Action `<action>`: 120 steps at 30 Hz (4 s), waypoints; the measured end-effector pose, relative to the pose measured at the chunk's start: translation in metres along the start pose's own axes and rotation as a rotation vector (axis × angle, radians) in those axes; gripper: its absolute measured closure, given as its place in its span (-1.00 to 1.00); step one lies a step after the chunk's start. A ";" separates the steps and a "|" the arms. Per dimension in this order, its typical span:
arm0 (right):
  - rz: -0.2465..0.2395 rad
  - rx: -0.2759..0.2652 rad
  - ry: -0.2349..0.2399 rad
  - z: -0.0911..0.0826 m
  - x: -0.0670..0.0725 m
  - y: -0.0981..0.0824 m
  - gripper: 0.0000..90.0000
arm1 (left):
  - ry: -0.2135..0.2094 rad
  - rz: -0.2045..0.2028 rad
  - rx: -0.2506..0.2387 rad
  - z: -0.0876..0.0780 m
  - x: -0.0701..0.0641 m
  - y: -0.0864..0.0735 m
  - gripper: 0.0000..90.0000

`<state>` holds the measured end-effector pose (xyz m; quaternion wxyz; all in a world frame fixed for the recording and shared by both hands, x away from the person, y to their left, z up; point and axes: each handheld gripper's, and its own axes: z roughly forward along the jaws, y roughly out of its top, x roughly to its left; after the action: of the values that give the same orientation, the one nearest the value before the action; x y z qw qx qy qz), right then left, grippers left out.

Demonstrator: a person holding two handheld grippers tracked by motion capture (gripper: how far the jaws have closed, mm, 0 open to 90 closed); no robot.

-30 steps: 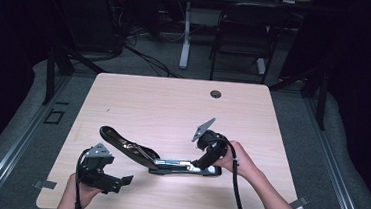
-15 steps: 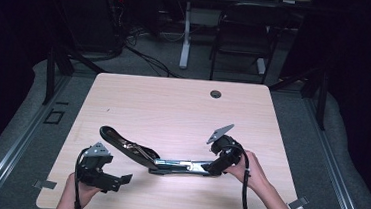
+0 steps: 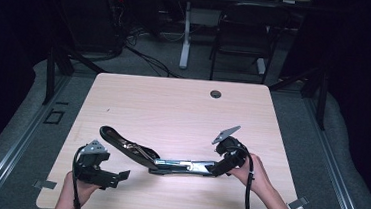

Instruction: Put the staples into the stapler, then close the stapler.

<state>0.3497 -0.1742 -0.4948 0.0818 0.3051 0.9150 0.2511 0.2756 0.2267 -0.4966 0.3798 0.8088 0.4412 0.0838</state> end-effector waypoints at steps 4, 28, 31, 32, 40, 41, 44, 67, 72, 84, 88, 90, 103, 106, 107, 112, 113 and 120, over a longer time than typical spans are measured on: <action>-0.010 0.000 0.000 0.002 0.000 0.002 -0.73 | 0.011 -0.026 -0.008 -0.001 0.004 0.000 -1.00; -0.031 -0.047 -0.069 -0.001 0.007 0.012 -0.66 | 0.115 -0.155 -0.170 -0.009 0.019 0.011 -0.79; -0.034 -0.041 -0.065 0.001 0.009 0.013 -0.65 | 0.121 -0.138 -0.165 -0.009 0.018 0.011 -0.61; -0.036 -0.037 -0.064 0.001 0.009 0.014 -0.65 | 0.120 -0.139 -0.162 -0.008 0.018 0.011 -0.59; -0.033 -0.043 -0.068 -0.001 0.007 0.012 -0.64 | 0.096 -0.155 -0.153 -0.009 0.023 0.006 -0.07; -0.033 -0.045 -0.071 -0.002 0.007 0.012 -0.64 | 0.098 -0.164 -0.153 -0.009 0.024 0.006 0.00; -0.024 -0.049 -0.068 -0.002 0.006 0.011 -0.64 | 0.084 -0.174 -0.164 -0.010 0.027 0.006 0.16; -0.029 -0.088 -0.150 -0.006 0.012 0.017 -0.48 | 0.191 -0.156 -0.333 -0.012 0.019 0.020 0.86; -0.033 -0.098 -0.153 -0.007 0.013 0.018 -0.45 | 0.193 -0.150 -0.343 -0.012 0.015 0.021 0.87; -0.022 -0.172 -0.163 -0.018 0.019 0.024 -0.18 | 0.172 -0.147 -0.351 -0.006 0.010 0.028 0.89; -0.031 -0.178 -0.164 -0.019 0.023 0.028 -0.04 | 0.162 -0.154 -0.354 -0.005 0.009 0.028 0.89; -0.035 -0.193 -0.159 -0.019 0.025 0.030 0.09 | 0.164 -0.152 -0.354 -0.005 0.009 0.028 0.89; -0.081 -0.247 -0.132 -0.015 0.040 0.047 0.85 | 0.167 -0.133 -0.341 -0.005 0.005 0.029 0.95; -0.083 -0.258 -0.136 -0.016 0.042 0.049 0.96 | 0.166 -0.123 -0.351 -0.003 0.004 0.032 1.00; -0.086 -0.260 -0.136 -0.016 0.043 0.050 0.98 | 0.167 -0.122 -0.357 -0.003 0.002 0.033 1.00; -0.101 -0.272 -0.132 -0.016 0.049 0.055 1.00 | 0.164 -0.104 -0.366 -0.001 -0.002 0.038 1.00; -0.107 -0.274 -0.130 -0.016 0.049 0.055 1.00 | 0.167 -0.099 -0.365 0.000 -0.002 0.038 1.00; -0.111 -0.296 -0.132 -0.015 0.055 0.060 0.99 | 0.165 -0.086 -0.359 0.003 -0.004 0.041 1.00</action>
<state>0.3326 -0.1059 -0.4513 0.1996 0.2543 0.8761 0.3576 0.3010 0.2084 -0.4698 0.4837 0.6989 0.4828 0.2108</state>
